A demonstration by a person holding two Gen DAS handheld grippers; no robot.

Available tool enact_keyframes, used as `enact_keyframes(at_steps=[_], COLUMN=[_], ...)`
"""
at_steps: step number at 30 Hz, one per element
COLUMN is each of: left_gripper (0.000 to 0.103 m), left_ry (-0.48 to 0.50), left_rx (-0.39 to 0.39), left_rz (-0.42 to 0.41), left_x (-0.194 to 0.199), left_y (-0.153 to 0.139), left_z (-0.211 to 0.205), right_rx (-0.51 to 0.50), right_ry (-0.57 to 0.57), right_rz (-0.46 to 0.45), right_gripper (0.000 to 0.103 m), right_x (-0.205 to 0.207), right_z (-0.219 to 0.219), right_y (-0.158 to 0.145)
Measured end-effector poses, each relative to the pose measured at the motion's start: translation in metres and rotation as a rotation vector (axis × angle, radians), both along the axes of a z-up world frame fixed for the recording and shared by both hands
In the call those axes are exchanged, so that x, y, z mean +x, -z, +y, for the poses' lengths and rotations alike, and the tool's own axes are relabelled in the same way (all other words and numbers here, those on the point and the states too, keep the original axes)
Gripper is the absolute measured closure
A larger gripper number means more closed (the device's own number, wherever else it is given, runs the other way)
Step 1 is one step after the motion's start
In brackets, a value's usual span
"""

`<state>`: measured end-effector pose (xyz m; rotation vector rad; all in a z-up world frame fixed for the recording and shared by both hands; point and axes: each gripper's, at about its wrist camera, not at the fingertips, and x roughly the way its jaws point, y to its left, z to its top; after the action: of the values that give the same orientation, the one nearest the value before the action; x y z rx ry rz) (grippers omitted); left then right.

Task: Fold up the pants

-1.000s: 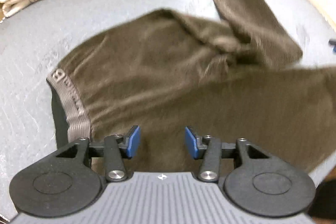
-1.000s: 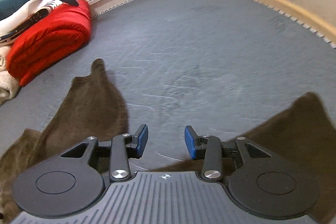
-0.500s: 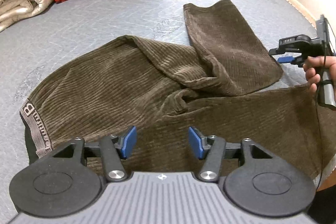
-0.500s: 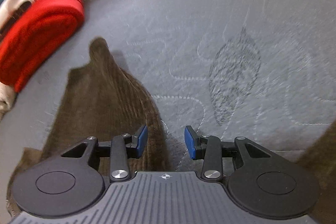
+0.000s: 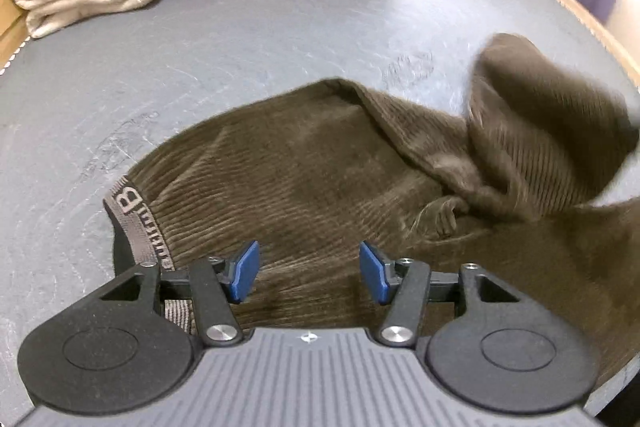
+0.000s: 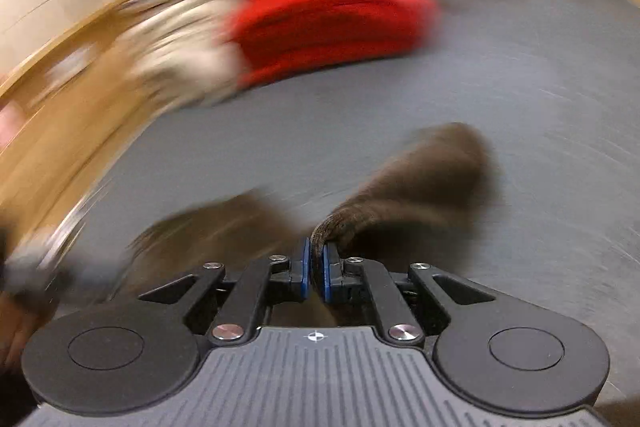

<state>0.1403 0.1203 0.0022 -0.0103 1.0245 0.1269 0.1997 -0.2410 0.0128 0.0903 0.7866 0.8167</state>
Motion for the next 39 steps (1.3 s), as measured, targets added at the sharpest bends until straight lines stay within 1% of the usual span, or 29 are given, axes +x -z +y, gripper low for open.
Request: enact_keyframes(at_steps=[1,2,3,4,6,7,9,11,12,13,14,15,16,19,22,25,27,34,37,39], left_gripper=[0.042,0.041,0.04,0.038,0.037,0.036,0.035,0.032,0.032,0.032,0.032,0.032,0.032,0.03,0.029,0.028,0.027,0.026,0.025,0.025], left_ry=[0.008,0.018,0.026,0.037,0.061,0.068,0.074,0.061,0.049,0.042,0.036,0.034,0.038,0.059,0.069,0.066,0.067,0.077,0.076,0.07], left_rx=[0.006,0.013,0.018,0.015,0.02,0.029,0.045,0.051,0.051,0.049,0.046,0.044,0.043,0.054,0.067,0.06,0.056,0.051,0.055,0.055], left_rz=[-0.012,-0.016,-0.015,-0.011,-0.001,0.002,0.002,-0.005,-0.008,-0.011,-0.014,-0.015,-0.017,-0.023,-0.019,-0.02,-0.025,-0.033,-0.035,-0.036], left_x=[-0.005,-0.01,-0.015,-0.019,-0.025,-0.027,-0.027,-0.024,-0.022,-0.02,-0.018,-0.016,-0.015,-0.011,-0.007,-0.003,-0.002,0.0,0.0,0.0], left_y=[-0.003,-0.004,-0.004,-0.003,-0.001,-0.002,-0.001,-0.001,-0.002,-0.002,-0.003,-0.004,-0.004,-0.005,-0.003,-0.003,-0.004,-0.005,-0.006,-0.006], left_z=[-0.002,-0.005,-0.008,-0.012,-0.018,-0.021,-0.022,-0.019,-0.017,-0.016,-0.014,-0.014,-0.015,-0.019,-0.023,-0.023,-0.025,-0.032,-0.033,-0.031], right_rx=[-0.016,-0.032,-0.076,-0.141,-0.292,-0.336,-0.361,-0.295,-0.253,-0.213,-0.184,-0.159,-0.137,-0.078,-0.009,0.068,0.121,0.283,0.334,0.328], right_ry=[-0.079,-0.145,-0.214,-0.261,-0.341,-0.359,-0.332,-0.248,-0.2,-0.151,-0.109,-0.063,-0.028,0.022,0.096,0.183,0.267,0.455,0.513,0.515], right_rz=[0.014,0.052,0.11,0.142,0.167,0.158,0.152,0.179,0.196,0.212,0.226,0.242,0.274,0.345,0.402,0.422,0.445,0.532,0.561,0.56], right_gripper=[0.096,0.096,0.095,0.092,0.092,0.092,0.091,0.088,0.08,0.066,0.059,0.05,0.046,0.042,0.041,0.038,0.036,0.035,0.035,0.035], right_x=[-0.015,-0.028,-0.042,-0.052,-0.074,-0.083,-0.084,-0.073,-0.068,-0.063,-0.056,-0.051,-0.045,-0.032,-0.015,0.0,0.009,0.029,0.039,0.042], right_z=[0.008,0.015,0.024,0.033,0.049,0.052,0.051,0.039,0.028,0.017,0.009,-0.002,-0.012,-0.028,-0.037,-0.045,-0.051,-0.062,-0.058,-0.049], right_y=[0.003,0.01,0.022,0.033,0.056,0.062,0.062,0.055,0.051,0.049,0.048,0.05,0.052,0.063,0.066,0.067,0.071,0.086,0.091,0.092])
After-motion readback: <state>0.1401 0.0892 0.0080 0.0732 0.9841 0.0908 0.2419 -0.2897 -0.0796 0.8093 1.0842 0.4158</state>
